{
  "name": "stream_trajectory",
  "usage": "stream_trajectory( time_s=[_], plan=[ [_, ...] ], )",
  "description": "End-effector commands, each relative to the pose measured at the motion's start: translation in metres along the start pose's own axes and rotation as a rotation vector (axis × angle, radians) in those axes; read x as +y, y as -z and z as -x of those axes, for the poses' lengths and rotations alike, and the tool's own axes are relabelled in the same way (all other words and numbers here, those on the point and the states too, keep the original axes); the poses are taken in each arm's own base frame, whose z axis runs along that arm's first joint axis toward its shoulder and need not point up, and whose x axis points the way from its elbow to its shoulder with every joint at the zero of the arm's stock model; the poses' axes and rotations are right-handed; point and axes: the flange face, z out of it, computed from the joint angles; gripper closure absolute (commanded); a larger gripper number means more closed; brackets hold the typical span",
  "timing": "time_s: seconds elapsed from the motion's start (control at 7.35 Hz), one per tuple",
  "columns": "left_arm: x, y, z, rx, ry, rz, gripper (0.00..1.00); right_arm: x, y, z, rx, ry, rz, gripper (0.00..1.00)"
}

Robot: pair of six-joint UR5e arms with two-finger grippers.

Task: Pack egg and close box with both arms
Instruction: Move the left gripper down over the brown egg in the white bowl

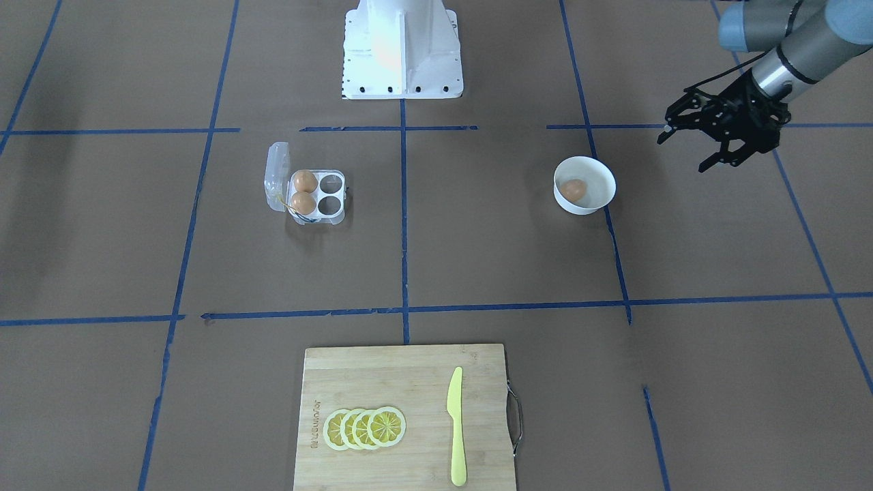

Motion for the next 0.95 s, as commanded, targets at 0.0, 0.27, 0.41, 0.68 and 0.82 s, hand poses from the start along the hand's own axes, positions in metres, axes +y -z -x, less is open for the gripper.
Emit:
stream_trajectory(
  time_s=[0.0, 0.27, 0.41, 0.68, 0.82],
  plan=[
    [-0.015, -0.055, -0.071, 0.002, -0.118, -0.010, 0.13, 0.000, 0.000, 0.000, 0.000, 0.002, 0.001, 0.00],
    [-0.013, -0.083, -0.104, 0.042, -0.181, 0.024, 0.19, 0.000, -0.001, 0.000, 0.000, 0.003, 0.002, 0.00],
    [-0.007, -0.095, -0.111, 0.018, -0.188, 0.040, 0.22, 0.001, -0.001, -0.001, 0.000, 0.002, 0.002, 0.00],
    [-0.007, -0.107, -0.115, 0.014, -0.201, 0.049, 0.31, 0.002, -0.002, -0.003, 0.000, -0.005, 0.006, 0.00],
    [-0.009, -0.105, -0.115, 0.012, -0.222, 0.042, 0.32, 0.002, -0.002, -0.003, 0.000, -0.005, 0.006, 0.00]
  ],
)
